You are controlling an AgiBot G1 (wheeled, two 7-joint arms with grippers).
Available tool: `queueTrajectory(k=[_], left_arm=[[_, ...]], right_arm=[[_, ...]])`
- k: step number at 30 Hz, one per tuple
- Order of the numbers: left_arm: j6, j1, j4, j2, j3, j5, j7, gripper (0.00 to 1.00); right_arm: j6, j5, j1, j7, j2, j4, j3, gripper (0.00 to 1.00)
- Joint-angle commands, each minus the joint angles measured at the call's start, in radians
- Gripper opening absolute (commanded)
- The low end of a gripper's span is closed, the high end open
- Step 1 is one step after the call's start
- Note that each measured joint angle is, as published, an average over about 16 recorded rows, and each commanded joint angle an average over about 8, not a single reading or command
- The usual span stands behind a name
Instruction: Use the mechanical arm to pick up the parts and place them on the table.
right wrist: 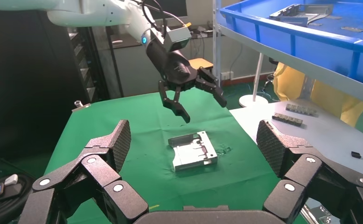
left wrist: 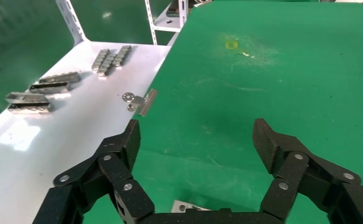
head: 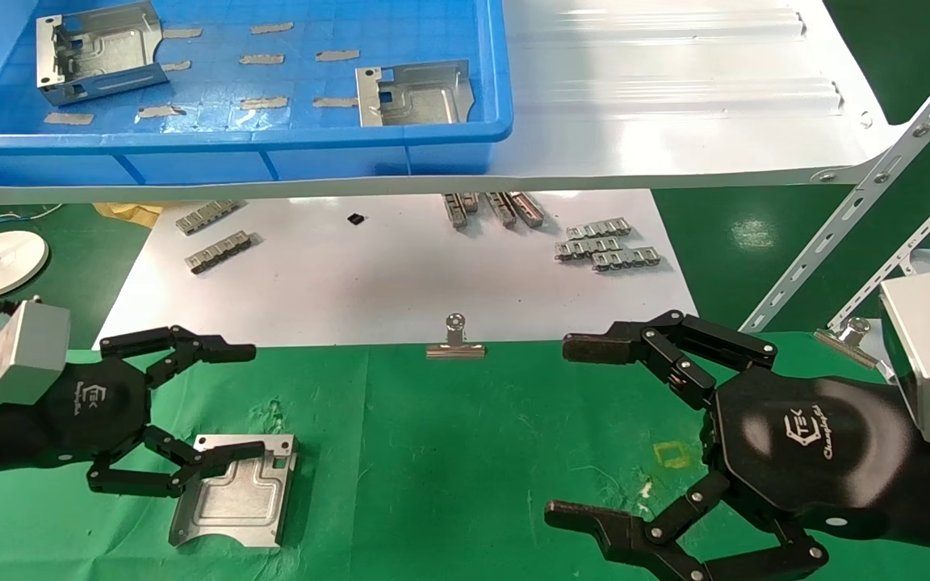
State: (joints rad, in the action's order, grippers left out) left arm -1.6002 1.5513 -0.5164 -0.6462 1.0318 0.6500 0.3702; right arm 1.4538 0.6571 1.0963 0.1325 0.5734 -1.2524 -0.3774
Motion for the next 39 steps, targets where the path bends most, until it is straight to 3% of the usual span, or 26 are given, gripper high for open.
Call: queueTrajectory(k=[1,9,39], left_arm=[[0.001,0.006,0.004,-0.003,0.002,0.006,0.004,1.00],[0.007,-0.018,-0.041,-0.004,-0.046,0.017,-0.028,1.00],[0.059,-0.263,-0.429,0.017,-0.423,0.051,-0.311,1.00]], right_arm=[[0.000,0.000,0.000,0.000,0.000,0.000,0.000,1.00],[0.000,0.000,0.000,0.000,0.000,0.000,0.000,1.00],[0.000,0.000,0.000,0.000,0.000,0.000,0.000,1.00]])
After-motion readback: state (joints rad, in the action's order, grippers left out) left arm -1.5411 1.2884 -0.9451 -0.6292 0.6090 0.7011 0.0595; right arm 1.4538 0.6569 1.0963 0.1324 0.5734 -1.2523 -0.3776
